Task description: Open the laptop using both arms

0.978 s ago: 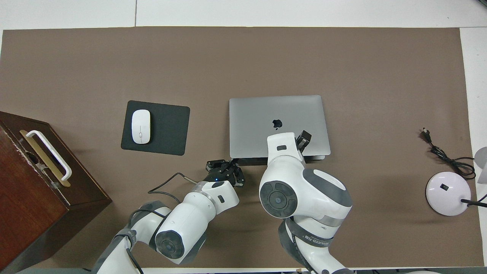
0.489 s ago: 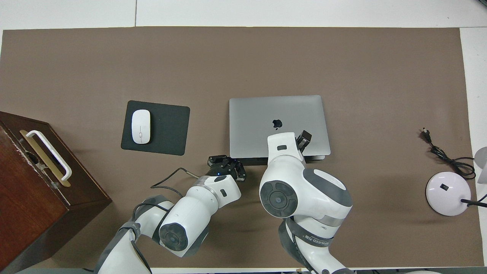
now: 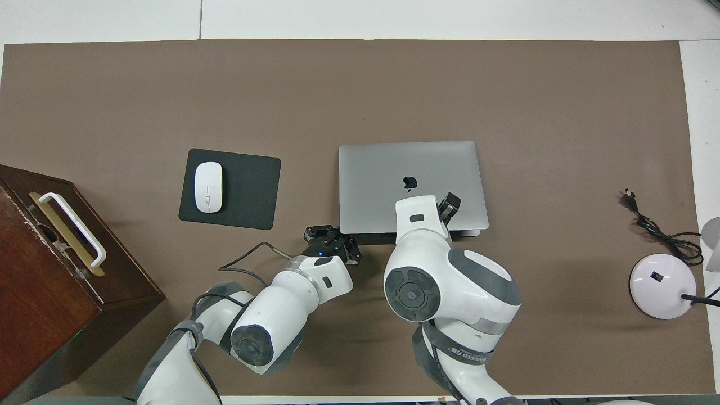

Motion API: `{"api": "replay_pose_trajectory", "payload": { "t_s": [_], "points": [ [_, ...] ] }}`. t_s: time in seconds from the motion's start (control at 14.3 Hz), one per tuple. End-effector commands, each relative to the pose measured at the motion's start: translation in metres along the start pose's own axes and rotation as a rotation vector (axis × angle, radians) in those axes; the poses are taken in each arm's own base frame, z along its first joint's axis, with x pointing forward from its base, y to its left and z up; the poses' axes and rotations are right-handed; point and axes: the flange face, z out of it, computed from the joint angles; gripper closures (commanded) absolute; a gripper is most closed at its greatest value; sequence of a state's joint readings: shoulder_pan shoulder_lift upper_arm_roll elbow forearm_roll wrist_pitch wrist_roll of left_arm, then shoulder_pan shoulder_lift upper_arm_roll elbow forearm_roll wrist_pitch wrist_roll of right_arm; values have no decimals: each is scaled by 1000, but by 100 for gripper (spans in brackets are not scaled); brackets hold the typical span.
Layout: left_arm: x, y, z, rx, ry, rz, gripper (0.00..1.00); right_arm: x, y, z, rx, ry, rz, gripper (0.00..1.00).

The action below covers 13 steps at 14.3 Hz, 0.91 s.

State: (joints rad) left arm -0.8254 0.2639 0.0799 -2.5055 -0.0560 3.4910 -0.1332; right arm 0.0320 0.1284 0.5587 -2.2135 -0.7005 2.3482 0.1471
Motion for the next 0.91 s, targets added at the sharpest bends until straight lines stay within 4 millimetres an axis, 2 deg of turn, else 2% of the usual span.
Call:
{"api": "replay_pose_trajectory", "payload": {
  "t_s": [0.0,0.42,0.84],
  "points": [
    [-7,-7,12,1,-15,31,100,1,1,7,1,31,18,0],
    [-9,-7,14,0,-19,36,100,2,2,9,9,50,19,0],
    [-5,-5,14,-5,-13,51,100,5,20,16,-17,61,8,0]
  ]
}}
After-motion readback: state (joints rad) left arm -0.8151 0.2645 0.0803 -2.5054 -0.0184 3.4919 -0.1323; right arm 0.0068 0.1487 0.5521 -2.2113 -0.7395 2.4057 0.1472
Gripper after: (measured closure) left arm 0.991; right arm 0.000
